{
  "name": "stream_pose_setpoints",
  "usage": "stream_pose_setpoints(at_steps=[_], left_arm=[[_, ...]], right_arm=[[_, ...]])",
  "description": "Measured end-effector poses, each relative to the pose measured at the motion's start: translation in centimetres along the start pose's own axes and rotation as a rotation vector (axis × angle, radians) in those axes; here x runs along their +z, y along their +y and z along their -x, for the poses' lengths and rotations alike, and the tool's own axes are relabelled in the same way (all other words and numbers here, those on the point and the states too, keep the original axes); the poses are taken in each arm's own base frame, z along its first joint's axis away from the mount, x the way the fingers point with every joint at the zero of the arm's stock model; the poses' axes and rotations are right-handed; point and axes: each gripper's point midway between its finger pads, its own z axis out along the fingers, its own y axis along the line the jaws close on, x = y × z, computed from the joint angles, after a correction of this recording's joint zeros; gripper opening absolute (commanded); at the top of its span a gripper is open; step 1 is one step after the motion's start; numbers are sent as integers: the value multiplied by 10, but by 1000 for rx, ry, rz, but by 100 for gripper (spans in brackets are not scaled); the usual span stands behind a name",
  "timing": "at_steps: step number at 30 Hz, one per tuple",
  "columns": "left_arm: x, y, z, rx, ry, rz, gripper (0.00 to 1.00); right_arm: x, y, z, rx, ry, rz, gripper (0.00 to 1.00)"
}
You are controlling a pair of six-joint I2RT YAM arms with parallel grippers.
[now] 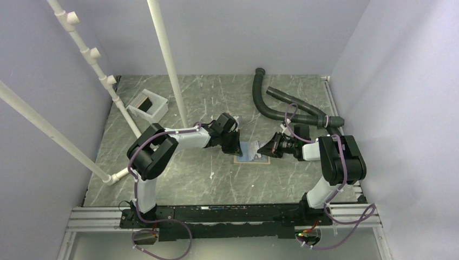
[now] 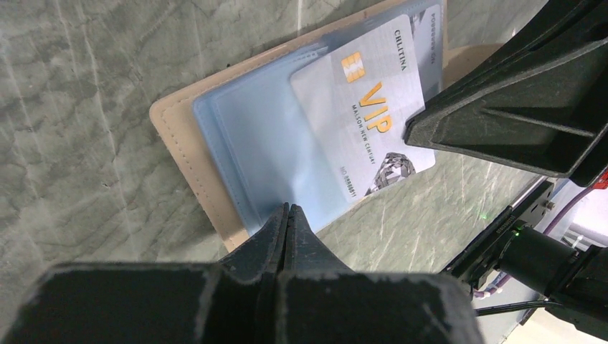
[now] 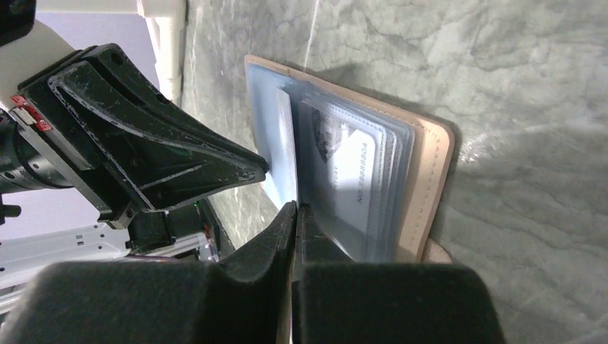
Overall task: Put the credit cards into the card holder
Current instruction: Insert the credit card into the card holder.
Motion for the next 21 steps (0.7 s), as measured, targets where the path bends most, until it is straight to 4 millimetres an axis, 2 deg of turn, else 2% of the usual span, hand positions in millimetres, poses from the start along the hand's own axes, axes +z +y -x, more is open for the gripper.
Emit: stream_pose_setpoints(at_steps=[9, 13, 16, 18, 21], left_arm=[[0, 0, 0, -4, 7, -10, 0], [-1, 1, 1, -5, 7, -11, 17], [-4, 3, 2, -10, 8, -7, 24], [-10, 6, 4, -15, 3, 3, 22], [-19, 12, 7, -17, -7, 29, 8]], right_arm=[[11, 5, -7, -17, -6, -17, 22], [3, 4, -4, -71, -38, -93, 29], [-2, 3, 3, -103, -64, -153, 37], [-4, 2, 7, -118, -65, -199, 39], [-5, 3, 11, -156, -65, -253, 41]])
